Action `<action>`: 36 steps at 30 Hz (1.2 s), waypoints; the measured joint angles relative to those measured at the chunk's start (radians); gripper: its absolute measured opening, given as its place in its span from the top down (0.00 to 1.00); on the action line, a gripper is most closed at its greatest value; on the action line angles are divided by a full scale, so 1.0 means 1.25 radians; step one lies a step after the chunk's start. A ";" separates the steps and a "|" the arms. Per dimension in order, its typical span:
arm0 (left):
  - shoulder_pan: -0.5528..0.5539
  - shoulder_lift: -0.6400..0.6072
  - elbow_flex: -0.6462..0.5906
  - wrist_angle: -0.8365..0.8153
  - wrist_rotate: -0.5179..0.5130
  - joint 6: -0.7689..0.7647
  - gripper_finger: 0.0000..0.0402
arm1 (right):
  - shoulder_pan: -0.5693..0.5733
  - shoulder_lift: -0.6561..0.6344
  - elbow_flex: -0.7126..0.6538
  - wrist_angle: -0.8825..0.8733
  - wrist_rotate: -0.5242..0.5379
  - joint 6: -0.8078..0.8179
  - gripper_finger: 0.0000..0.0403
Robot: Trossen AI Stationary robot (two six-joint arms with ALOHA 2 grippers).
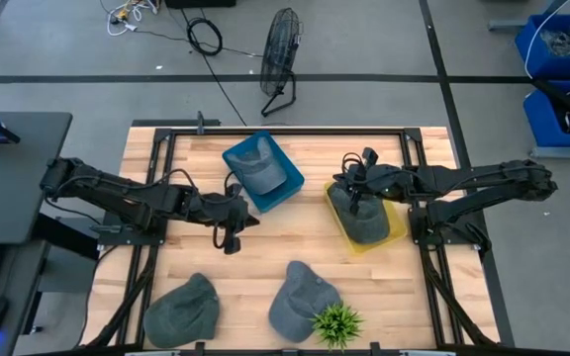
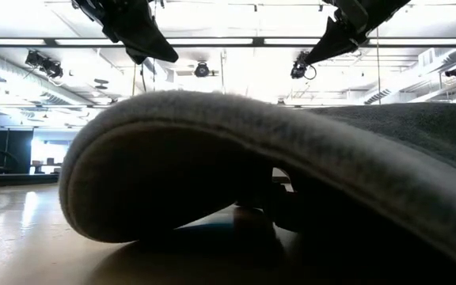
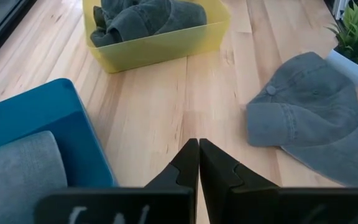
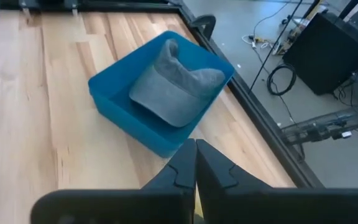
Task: Pick & Place hat
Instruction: Put the gray cap into the blue bin
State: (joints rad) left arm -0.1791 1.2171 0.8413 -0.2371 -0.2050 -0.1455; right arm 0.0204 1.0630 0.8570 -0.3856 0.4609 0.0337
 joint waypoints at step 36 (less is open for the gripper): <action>0.000 0.000 0.000 -0.006 0.000 -0.001 0.96 | 0.126 0.535 0.000 0.429 -0.594 0.009 0.49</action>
State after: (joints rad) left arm -0.1789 1.2171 0.8417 -0.2447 -0.2049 -0.1470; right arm 0.1779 1.7321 0.8570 0.1504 -0.2811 0.0444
